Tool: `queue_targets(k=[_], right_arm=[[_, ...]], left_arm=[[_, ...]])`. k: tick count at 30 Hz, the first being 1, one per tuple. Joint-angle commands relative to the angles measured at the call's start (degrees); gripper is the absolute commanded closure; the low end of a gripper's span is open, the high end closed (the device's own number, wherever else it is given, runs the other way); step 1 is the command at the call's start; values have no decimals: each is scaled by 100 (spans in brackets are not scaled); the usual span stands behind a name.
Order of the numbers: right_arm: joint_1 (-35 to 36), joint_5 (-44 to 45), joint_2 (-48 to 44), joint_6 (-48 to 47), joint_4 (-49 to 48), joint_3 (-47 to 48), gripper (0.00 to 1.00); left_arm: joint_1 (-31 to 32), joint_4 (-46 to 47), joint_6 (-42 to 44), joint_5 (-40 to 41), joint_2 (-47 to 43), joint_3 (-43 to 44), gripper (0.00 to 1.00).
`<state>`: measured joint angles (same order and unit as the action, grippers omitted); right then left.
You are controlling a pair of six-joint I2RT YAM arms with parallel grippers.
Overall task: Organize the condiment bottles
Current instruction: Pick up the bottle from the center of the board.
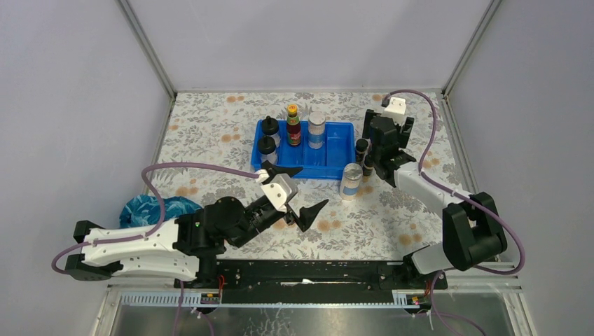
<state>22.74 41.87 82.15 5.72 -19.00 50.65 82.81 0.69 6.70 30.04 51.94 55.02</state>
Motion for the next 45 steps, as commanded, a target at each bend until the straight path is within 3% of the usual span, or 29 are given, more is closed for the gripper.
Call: queue_targets(k=[1,36,45], right_arm=[[-74,-45,98,79,-362,267,9],[-488,-633,890,92,-868,481,38],[-526,-708,1000,11,-895,566,62]], left_arm=[[-53,392,-11,155,-134,-138,1],[-264,590,60,116,-55,-295,1],[-299,616,51,101,-75,-325,1]])
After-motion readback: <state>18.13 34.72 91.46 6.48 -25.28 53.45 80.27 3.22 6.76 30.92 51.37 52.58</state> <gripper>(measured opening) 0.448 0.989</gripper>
